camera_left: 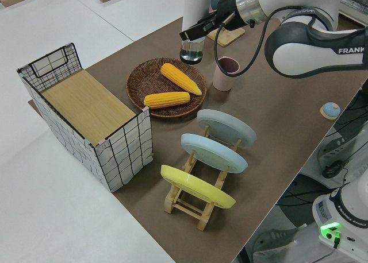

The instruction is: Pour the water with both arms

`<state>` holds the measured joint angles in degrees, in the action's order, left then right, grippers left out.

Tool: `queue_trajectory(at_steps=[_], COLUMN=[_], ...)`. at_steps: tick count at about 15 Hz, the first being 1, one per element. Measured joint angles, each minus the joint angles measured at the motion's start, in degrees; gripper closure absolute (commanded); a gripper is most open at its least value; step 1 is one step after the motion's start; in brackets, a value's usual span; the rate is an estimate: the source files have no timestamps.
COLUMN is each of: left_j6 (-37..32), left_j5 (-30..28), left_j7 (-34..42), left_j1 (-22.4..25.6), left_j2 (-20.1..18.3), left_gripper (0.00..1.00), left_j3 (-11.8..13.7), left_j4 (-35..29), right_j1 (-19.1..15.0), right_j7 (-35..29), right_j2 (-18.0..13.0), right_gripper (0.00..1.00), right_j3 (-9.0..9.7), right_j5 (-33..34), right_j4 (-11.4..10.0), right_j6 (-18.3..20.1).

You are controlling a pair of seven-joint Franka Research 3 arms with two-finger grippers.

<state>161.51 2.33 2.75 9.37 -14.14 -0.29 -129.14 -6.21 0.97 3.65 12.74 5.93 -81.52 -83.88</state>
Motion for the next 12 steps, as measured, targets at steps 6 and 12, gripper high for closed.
queue_trajectory(at_steps=[6, 12], left_j6=[-6.75, -10.77], left_j5=[-0.34, -27.02], left_j7=[3.97, 35.00], left_j1=[3.06, 12.38], left_j2=[13.72, 20.92], left_gripper=[1.00, 1.00], left_j3=[2.85, 3.45], left_j4=[18.95, 26.57], right_j1=[0.00, 0.00], right_j7=[0.00, 0.00], right_j2=[0.00, 0.00], right_gripper=[0.013, 0.013], right_j3=[0.00, 0.00], right_j5=[0.00, 0.00], right_j4=[0.00, 0.00], right_j6=[0.00, 0.00])
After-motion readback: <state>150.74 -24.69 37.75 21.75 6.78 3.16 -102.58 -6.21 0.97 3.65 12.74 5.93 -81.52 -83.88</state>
